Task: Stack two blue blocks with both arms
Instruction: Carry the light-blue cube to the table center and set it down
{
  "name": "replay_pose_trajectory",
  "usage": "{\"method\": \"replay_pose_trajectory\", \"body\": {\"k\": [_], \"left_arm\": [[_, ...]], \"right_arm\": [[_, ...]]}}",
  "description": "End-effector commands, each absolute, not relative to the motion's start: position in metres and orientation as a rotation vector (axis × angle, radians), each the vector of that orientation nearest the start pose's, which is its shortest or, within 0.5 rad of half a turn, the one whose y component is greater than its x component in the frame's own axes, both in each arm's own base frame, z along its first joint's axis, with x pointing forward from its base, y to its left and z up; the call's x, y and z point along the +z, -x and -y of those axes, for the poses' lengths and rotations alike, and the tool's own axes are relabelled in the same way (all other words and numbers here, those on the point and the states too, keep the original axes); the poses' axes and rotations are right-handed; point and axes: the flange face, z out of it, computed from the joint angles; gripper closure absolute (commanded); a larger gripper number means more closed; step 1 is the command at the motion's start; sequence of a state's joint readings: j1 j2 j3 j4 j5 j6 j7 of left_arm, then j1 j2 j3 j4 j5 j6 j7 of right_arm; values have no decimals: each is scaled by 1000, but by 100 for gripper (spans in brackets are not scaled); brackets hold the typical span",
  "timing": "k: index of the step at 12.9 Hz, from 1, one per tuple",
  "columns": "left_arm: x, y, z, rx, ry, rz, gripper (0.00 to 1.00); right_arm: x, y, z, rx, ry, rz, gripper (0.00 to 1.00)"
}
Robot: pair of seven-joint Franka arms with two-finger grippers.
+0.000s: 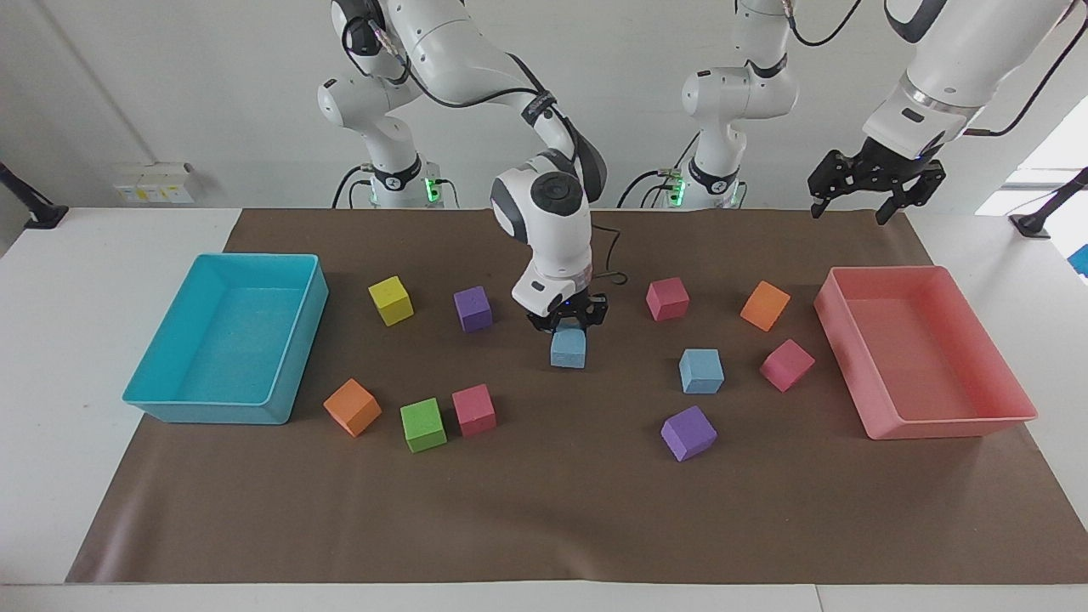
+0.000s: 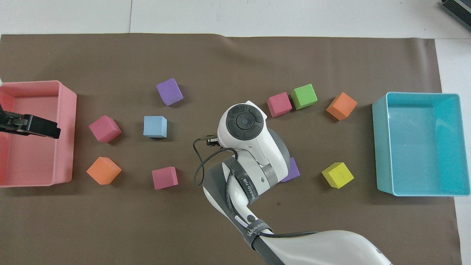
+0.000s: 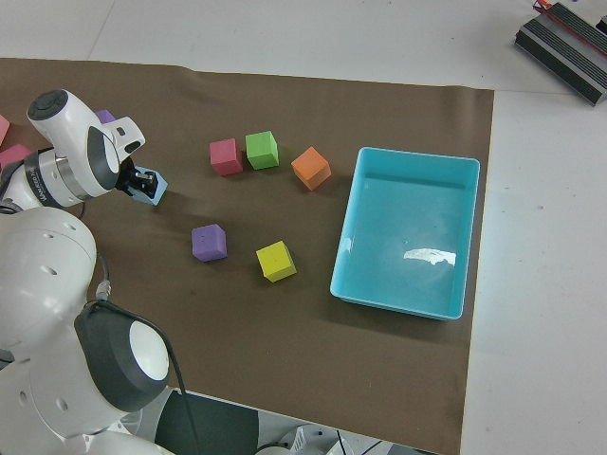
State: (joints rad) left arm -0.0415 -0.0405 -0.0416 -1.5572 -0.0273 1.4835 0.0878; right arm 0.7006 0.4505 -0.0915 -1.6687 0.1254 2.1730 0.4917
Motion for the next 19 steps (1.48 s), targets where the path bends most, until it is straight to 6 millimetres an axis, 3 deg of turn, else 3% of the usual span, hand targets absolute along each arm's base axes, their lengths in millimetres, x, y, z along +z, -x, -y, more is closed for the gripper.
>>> {"method": "replay_pose_trajectory", "body": {"k": [1,11,14,15,16,19], "left_arm": [[647,-525,45,39,3160,-263,0],[646,-527,45,29,3161,-255,0],[649,-535,46,-58,3160,-261,0],[651,-537,46,-92,3159,-263,0],[651,-538,47,-100,3158,-265,0],[644,-546,53,-119,3158,-276,0]], "right_arm": [[329,-539,-413,-55,3093,139,100],[312,-525,-404,-101,3093,258,100],[311,-525,-403,-103,3090,287,99],[311,-525,-403,-103,3090,287,71],[312,-525,-403,-103,3090,282,1],[324,-528,-401,-132,3087,282,0]]}}
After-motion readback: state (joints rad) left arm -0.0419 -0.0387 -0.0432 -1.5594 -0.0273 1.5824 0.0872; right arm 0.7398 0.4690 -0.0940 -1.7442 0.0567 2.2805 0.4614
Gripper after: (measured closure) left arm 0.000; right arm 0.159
